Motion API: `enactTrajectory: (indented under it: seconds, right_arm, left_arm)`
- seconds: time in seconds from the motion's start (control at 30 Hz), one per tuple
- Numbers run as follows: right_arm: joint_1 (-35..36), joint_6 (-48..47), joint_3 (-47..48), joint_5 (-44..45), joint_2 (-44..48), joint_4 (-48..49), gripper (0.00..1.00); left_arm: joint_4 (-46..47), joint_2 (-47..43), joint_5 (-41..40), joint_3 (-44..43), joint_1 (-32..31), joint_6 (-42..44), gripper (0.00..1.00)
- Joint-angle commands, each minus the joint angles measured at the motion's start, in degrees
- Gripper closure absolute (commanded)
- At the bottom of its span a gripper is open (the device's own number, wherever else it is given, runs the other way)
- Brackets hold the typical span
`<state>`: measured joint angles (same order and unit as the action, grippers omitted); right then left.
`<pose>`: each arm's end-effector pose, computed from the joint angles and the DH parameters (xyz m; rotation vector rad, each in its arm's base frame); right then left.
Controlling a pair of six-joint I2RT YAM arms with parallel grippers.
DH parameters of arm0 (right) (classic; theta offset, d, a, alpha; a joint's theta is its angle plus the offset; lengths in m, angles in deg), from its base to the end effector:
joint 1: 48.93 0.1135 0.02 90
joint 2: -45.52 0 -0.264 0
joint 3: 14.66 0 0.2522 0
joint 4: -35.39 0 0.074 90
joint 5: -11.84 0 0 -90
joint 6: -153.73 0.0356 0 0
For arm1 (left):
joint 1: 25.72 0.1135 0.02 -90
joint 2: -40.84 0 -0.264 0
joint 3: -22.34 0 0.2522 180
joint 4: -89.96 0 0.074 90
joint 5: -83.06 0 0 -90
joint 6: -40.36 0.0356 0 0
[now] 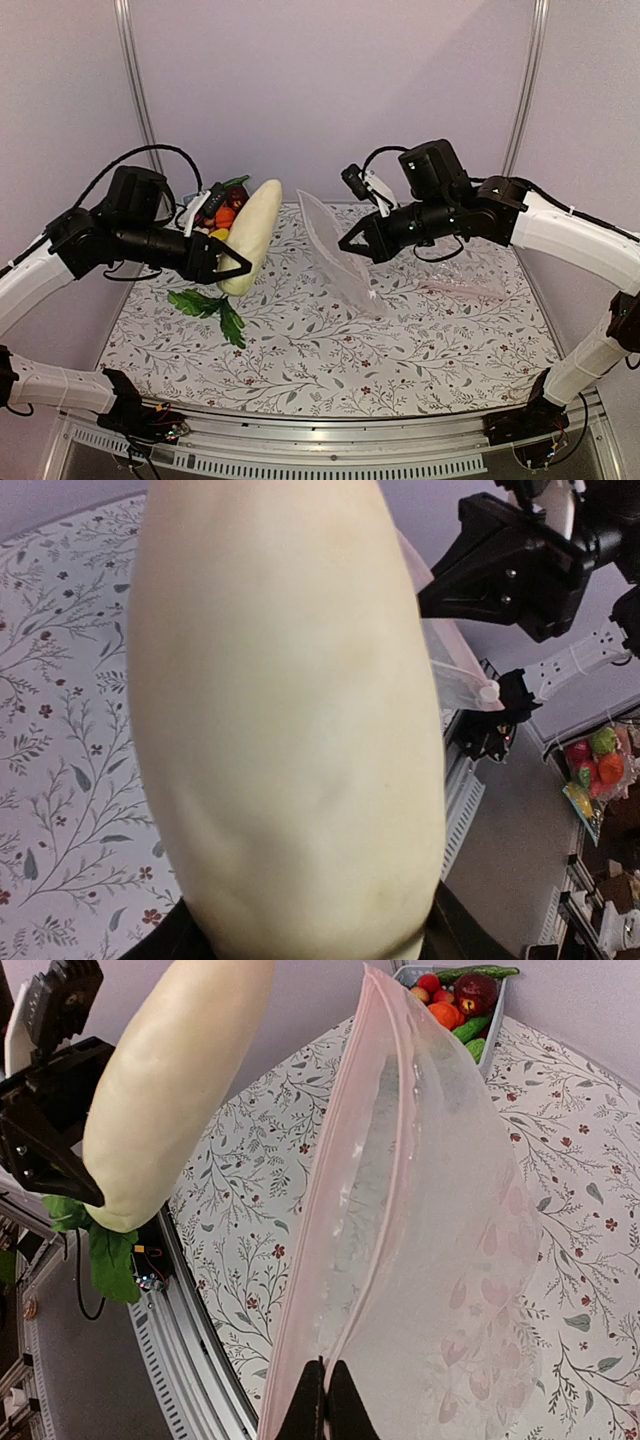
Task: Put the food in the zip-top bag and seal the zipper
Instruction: Pick up the fake vegetable from the center of the board, then place the fake vegetable in the zipper food storage bag.
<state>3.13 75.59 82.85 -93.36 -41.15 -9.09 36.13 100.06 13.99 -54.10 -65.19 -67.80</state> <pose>0.2033 0.2759 0.3645 -0.9363 2.0844 0.9044 0.1555 -0.1445 0.3510 0.6412 2.2419 -0.9385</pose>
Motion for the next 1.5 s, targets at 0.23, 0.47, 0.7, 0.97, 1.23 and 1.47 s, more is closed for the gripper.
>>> enactTrajectory:
  seconds: [0.23, 0.47, 0.7, 0.97, 1.23, 1.47]
  right_arm:
    - [-0.14, -10.24, 2.59, 6.59, -2.3, -9.37, 1.0]
    - [1.21, -11.24, 3.22, 12.21, -3.29, -8.37, 1.0]
    - [2.72, -11.24, 3.99, 14.86, -4.64, -6.93, 1.0]
    - [5.72, -13.7, 4.15, 18.07, -6.09, -6.65, 1.0]
    - [9.36, -14.99, 2.7, 24.77, -5.88, -5.68, 1.0]
    - [11.73, -17.4, 0.98, 23.52, -5.71, -3.09, 1.0]
  left_arm:
    - [-5.75, 6.31, 29.46, -5.61, -0.88, -9.47, 0.6]
    - [-1.46, 7.14, 32.43, -1.51, -1.14, -16.06, 0.6]
    - [7.33, 7.45, 33.08, 4.09, -1.23, -22.82, 0.6]
    - [14.59, 11.15, 33.54, 4.4, -1.15, -28.08, 0.6]
    - [16.59, 14.88, 33.34, 5.7, -1.05, -30.73, 0.6]
    - [21.33, 16.4, 32.68, 7.88, 0.17, -34.58, 0.6]
